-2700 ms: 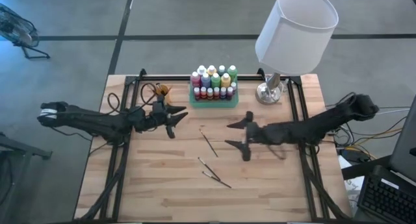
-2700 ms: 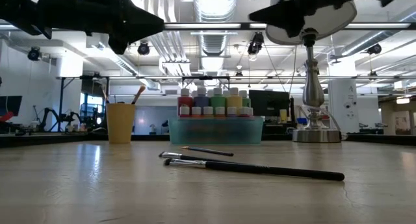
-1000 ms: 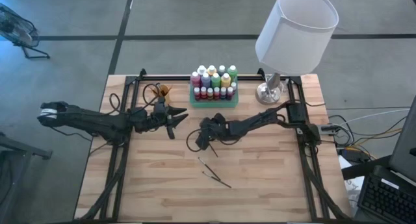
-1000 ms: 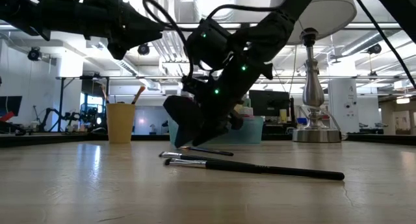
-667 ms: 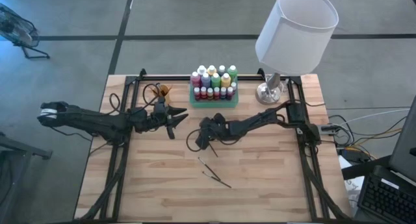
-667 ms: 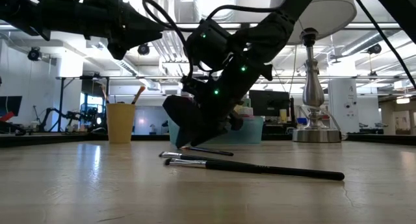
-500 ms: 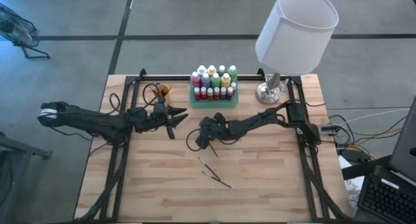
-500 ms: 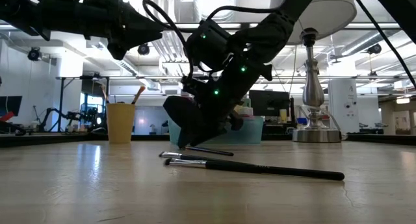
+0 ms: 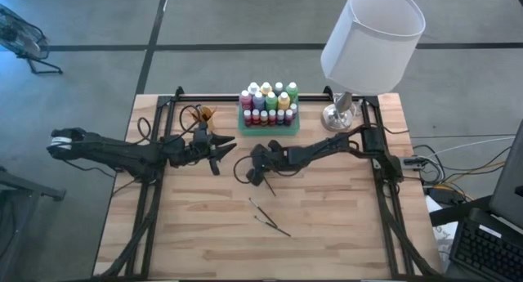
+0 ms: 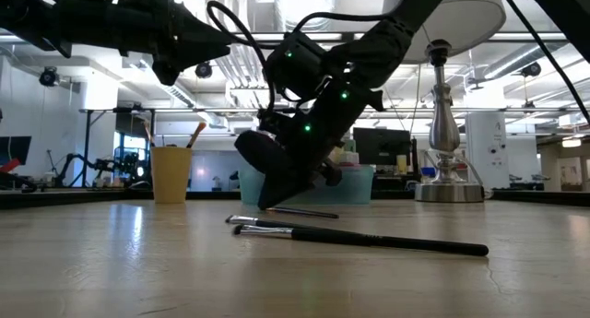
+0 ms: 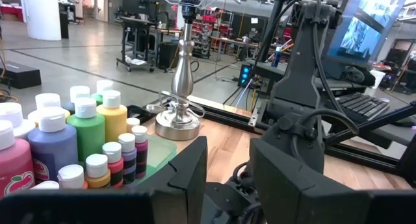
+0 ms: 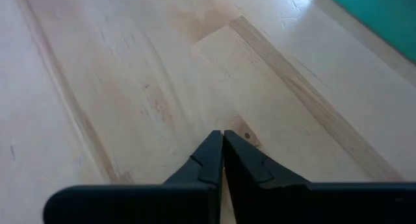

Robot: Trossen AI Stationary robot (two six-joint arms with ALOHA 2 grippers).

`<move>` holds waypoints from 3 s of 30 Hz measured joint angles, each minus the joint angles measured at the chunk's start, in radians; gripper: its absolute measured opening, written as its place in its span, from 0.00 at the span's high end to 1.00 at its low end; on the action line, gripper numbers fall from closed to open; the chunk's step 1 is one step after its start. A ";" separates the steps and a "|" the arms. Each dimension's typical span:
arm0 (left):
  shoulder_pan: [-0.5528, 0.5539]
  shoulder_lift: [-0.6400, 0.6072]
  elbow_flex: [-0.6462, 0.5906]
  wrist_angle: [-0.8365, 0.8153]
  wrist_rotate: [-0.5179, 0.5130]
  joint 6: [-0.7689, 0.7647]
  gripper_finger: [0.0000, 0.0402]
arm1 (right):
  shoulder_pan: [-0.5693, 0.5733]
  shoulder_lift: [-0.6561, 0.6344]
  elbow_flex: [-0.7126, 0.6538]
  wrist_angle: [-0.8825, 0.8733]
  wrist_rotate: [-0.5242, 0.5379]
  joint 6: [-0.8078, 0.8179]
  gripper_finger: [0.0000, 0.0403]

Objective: Pick & Place Paint Supplies
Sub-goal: Put the gold paintbrush into the orange cup

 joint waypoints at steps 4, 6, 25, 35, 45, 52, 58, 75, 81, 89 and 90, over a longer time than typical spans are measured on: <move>0.000 0.000 0.000 -0.001 0.000 -0.001 0.70 | 0.000 0.000 0.000 -0.009 -0.014 -0.012 0.98; 0.000 0.000 0.000 -0.005 0.000 -0.001 0.70 | 0.000 -0.003 0.000 -0.013 -0.025 -0.023 0.98; 0.001 0.000 0.000 -0.022 0.000 -0.001 0.70 | 0.014 -0.082 -0.006 -0.040 -0.130 -0.129 0.98; 0.000 0.000 0.000 -0.037 0.000 -0.044 0.70 | 0.018 -0.114 -0.005 -0.046 -0.199 -0.184 0.98; 0.001 -0.001 0.000 -0.068 -0.003 -0.061 0.70 | 0.044 -0.249 -0.079 -0.055 -0.189 -0.208 0.98; 0.000 0.007 0.000 -0.118 -0.003 -0.130 0.70 | 0.047 -0.343 -0.193 0.001 -0.183 -0.188 0.98; 0.000 0.032 -0.003 -0.206 -0.012 -0.245 0.68 | 0.049 -0.418 -0.300 0.078 -0.183 -0.172 0.98; -0.043 0.518 0.048 0.098 0.034 -0.443 0.27 | 0.048 -0.496 -0.364 0.158 -0.184 -0.182 0.98; -0.062 0.617 0.098 0.102 0.081 -0.449 0.28 | 0.048 -0.496 -0.364 0.159 -0.186 -0.188 0.98; -0.082 0.727 0.209 0.100 0.137 -0.351 0.28 | 0.048 -0.495 -0.364 0.164 -0.186 -0.196 0.98; -0.084 0.739 0.227 0.101 0.139 -0.338 0.28 | 0.048 -0.495 -0.364 0.165 -0.186 -0.196 0.98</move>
